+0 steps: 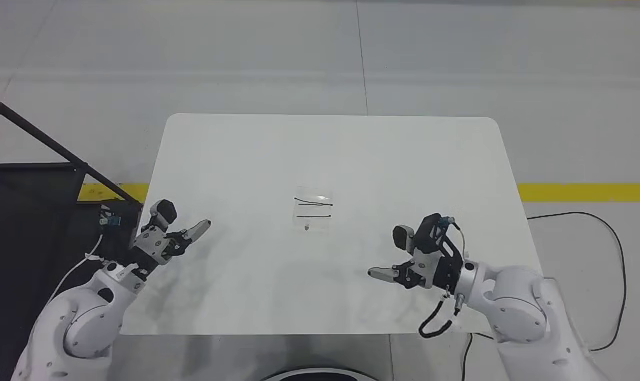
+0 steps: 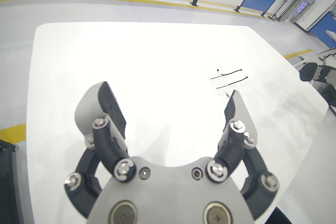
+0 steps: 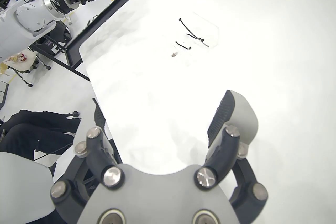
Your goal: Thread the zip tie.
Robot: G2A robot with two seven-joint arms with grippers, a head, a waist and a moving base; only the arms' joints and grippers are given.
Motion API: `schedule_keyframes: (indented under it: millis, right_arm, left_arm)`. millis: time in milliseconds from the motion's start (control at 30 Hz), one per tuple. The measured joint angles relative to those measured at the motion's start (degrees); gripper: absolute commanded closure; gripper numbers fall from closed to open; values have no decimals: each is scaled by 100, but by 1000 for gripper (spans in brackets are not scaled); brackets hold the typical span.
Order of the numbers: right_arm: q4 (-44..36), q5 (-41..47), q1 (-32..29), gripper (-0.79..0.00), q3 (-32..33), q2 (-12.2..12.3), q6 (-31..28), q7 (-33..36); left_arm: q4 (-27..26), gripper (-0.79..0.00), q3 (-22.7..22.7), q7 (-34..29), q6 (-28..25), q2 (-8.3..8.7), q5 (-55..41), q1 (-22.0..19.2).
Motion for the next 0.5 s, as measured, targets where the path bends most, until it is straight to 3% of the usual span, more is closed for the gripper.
schedule_keyframes:
  millis: [500]
  right_arm:
    - [212,111,232,-785,-357,-4,79,6]
  left_arm:
    - [207,-785,81,-128,-46,16,-161,-214]
